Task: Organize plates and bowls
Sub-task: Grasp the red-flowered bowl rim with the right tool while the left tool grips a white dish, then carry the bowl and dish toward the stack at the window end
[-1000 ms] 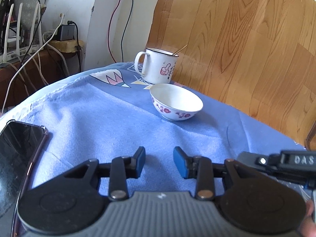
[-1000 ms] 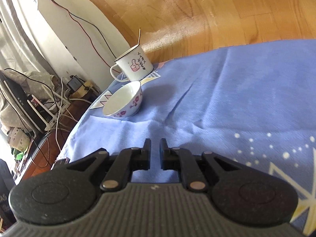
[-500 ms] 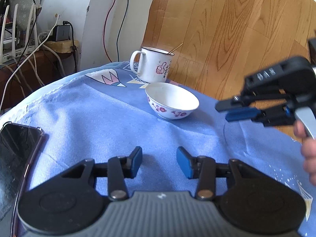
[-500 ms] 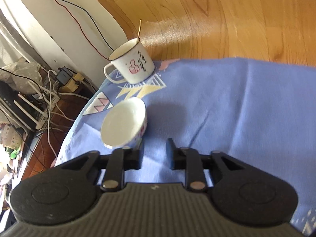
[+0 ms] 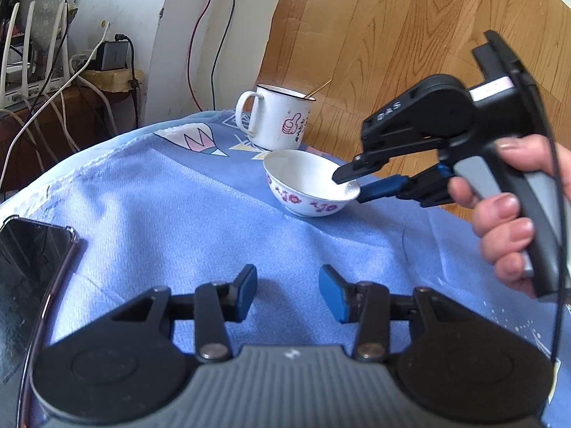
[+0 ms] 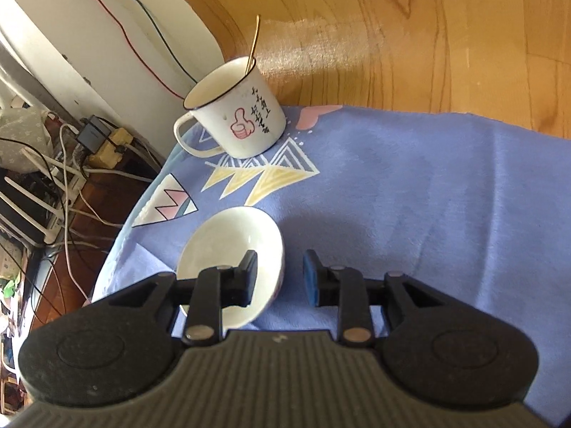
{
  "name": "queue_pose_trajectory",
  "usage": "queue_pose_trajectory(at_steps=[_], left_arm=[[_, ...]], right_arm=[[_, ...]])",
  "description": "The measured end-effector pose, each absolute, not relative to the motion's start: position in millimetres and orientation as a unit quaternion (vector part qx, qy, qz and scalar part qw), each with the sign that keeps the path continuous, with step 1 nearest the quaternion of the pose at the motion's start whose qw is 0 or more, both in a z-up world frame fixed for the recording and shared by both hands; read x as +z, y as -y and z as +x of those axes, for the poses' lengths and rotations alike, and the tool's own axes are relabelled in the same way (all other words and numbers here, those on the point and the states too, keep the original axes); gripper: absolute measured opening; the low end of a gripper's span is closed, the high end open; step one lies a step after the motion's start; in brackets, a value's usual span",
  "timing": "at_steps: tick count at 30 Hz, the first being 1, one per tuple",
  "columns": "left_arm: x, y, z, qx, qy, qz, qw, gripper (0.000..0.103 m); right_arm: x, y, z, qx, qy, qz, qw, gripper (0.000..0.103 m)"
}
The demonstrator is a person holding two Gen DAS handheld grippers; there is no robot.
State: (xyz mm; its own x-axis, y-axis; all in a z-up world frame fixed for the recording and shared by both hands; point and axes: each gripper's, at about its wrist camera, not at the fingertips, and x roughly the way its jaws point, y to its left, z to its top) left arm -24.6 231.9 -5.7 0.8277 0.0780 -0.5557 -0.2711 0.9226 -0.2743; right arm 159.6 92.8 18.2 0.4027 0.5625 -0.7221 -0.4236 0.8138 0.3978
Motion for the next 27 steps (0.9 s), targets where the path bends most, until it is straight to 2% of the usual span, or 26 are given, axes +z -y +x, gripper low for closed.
queue_pose_trajectory(at_steps=[2, 5, 11, 13, 20, 21, 22, 25, 27], left_arm=[[-5.8, -232.2, -25.0, 0.093, -0.278, -0.175, 0.940, 0.040], [-5.7, -234.6, -25.5, 0.091, -0.277, -0.184, 0.939, 0.040], [12.6, -272.1, -10.5, 0.078, -0.280, -0.269, 0.918, 0.040], [24.9, -282.8, -1.0, 0.102, -0.266, -0.261, 0.922, 0.041], [23.2, -304.6, 57.1, 0.126, -0.309, -0.289, 0.897, 0.038], [19.0, -304.4, 62.5, 0.127, -0.315, -0.290, 0.895, 0.032], [15.0, -304.6, 66.9, 0.128, -0.322, -0.291, 0.892, 0.021], [4.9, -306.6, 70.2, 0.114, -0.327, -0.305, 0.887, 0.008], [4.6, -307.0, 68.4, 0.110, -0.324, -0.309, 0.887, 0.008]], right_arm=[[15.7, -98.1, 161.9, 0.290, -0.463, 0.069, 0.835, 0.028], [10.6, -102.5, 165.9, 0.284, -0.474, 0.068, 0.831, 0.007], [13.4, -106.6, 160.6, 0.285, -0.466, 0.043, 0.837, 0.006], [13.9, -109.0, 159.7, 0.285, -0.462, 0.037, 0.839, 0.006], [14.2, -109.4, 156.5, 0.287, -0.454, 0.024, 0.843, 0.007], [14.3, -109.3, 155.3, 0.287, -0.452, 0.022, 0.844, 0.007], [14.4, -109.2, 153.7, 0.288, -0.449, 0.019, 0.845, 0.007], [15.3, -108.9, 149.3, 0.292, -0.443, 0.017, 0.847, 0.007], [17.6, -110.8, 143.4, 0.298, -0.432, 0.009, 0.851, 0.008]])
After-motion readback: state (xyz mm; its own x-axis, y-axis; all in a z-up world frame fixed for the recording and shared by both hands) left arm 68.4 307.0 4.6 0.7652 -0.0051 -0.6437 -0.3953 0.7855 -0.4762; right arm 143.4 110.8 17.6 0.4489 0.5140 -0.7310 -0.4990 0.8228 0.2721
